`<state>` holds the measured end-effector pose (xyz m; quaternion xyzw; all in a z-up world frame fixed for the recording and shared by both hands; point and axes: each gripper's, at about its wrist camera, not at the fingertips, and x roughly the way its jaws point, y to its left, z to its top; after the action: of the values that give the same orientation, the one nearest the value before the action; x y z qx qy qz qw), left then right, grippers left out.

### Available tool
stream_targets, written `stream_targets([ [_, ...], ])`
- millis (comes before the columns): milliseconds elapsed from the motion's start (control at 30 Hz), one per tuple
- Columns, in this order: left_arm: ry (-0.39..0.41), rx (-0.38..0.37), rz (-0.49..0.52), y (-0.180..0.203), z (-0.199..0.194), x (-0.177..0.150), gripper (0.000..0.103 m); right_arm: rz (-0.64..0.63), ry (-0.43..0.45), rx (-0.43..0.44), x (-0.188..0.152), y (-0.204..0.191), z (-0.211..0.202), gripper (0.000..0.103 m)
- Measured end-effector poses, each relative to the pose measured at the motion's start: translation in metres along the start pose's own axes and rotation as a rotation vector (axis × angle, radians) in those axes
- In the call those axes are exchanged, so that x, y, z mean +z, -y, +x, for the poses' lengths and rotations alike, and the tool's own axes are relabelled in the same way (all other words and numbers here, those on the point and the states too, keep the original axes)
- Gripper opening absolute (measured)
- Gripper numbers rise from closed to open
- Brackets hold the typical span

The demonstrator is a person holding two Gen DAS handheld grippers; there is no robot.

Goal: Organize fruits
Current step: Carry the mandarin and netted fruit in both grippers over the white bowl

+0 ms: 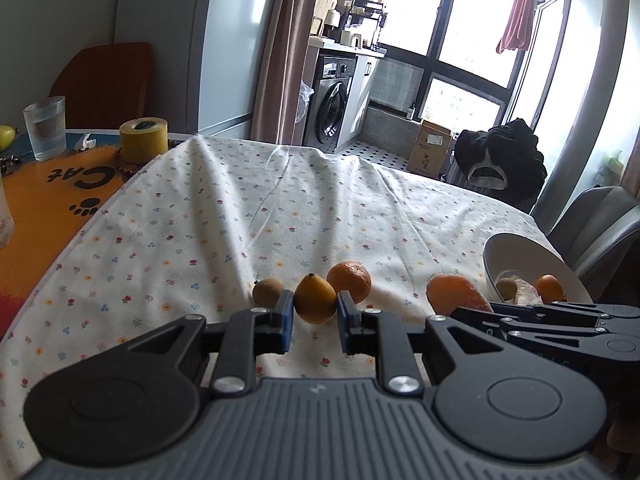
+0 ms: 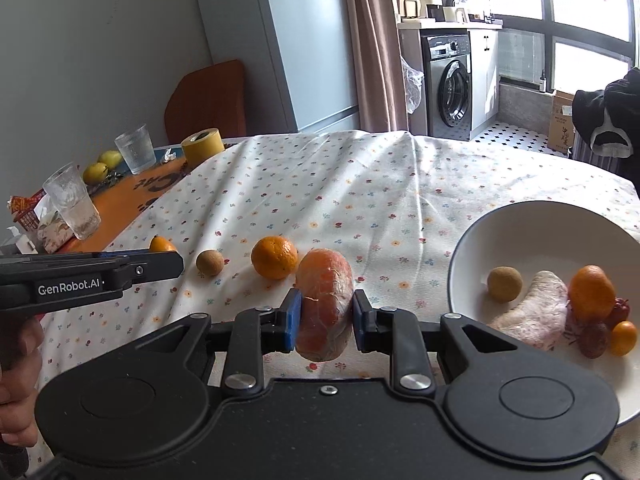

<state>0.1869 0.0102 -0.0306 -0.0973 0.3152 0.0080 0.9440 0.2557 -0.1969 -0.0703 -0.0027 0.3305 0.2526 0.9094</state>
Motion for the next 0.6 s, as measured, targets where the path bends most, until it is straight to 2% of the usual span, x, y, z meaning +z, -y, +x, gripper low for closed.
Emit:
stream_targets([
  [600,0.007,-0.108,0.062,0.061,0.014,0.008,0.021,0.087,0.071,-0.129,-0.007,0.062,-0.041,0.025],
])
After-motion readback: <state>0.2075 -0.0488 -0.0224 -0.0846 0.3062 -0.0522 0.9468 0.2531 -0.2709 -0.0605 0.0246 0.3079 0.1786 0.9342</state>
